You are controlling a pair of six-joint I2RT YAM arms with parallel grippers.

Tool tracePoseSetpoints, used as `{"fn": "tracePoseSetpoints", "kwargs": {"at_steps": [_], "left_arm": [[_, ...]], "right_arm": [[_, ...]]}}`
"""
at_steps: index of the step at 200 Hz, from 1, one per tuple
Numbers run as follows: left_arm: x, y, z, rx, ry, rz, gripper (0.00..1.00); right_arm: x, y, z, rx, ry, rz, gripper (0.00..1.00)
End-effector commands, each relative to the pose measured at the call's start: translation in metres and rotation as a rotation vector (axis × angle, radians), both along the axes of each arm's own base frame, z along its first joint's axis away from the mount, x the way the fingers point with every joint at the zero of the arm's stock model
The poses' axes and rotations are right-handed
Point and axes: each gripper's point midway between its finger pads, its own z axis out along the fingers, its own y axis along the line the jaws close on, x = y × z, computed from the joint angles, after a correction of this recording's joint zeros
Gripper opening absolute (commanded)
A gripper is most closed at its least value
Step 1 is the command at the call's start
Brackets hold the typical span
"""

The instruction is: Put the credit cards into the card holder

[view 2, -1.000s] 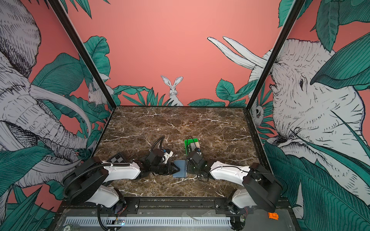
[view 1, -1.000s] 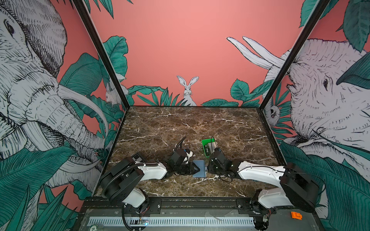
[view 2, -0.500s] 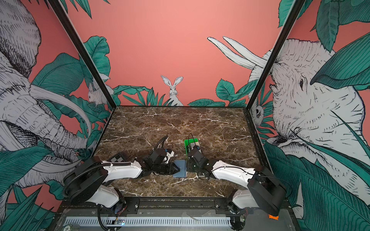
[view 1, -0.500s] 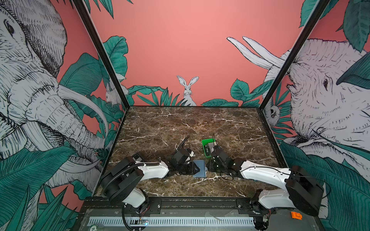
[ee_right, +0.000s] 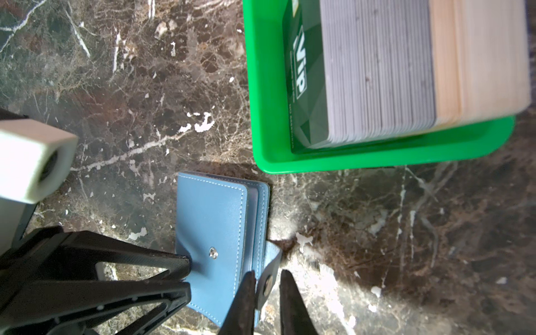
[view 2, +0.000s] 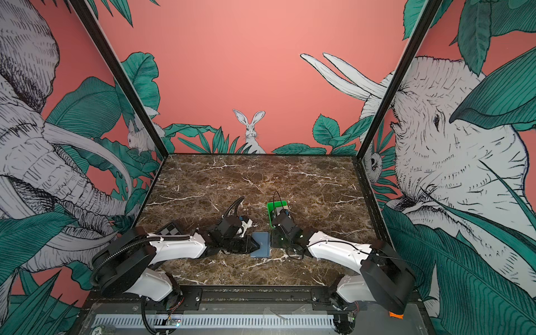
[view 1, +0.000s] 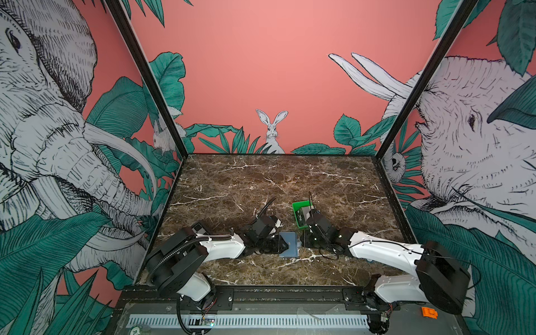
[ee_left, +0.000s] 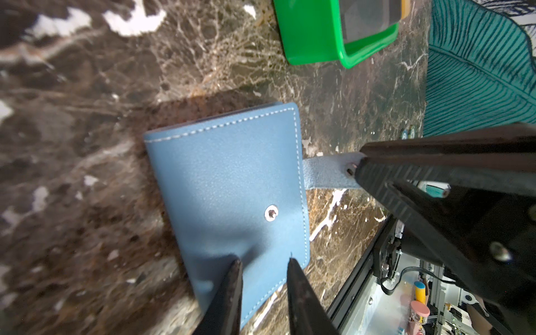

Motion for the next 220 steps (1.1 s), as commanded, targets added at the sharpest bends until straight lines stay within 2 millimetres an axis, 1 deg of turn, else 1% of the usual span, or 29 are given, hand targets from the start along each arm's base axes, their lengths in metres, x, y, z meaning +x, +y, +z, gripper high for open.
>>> {"fn": "tracePoseSetpoints", "kwargs": {"at_steps": [1,40,87,136,173,220], "left_arm": [[-0.008,0.013,-0.018,0.090,0.033,-0.002,0.29],[-0.009,0.013,-0.019,0.091,0.034,-0.004,0.29],[-0.009,0.013,-0.017,0.088,0.033,-0.003,0.29],[-0.009,0.013,-0.018,0.089,0.033,0.001,0.28],[-0.010,0.014,-0.019,0.091,0.038,0.004,0.27],[-0.010,0.015,-0.018,0.089,0.036,0.012,0.26]], "right_arm": [[0.003,0.001,0.008,0.008,-0.019,0.005,0.15],[0.003,0.002,0.005,0.004,-0.010,0.008,0.13],[0.004,0.002,0.003,-0.007,-0.004,0.010,0.12],[0.005,0.004,0.006,-0.011,-0.012,0.022,0.05],[0.005,0.013,0.010,0.010,-0.011,0.058,0.01],[0.004,0.025,0.008,0.035,0.004,0.091,0.00]]}}
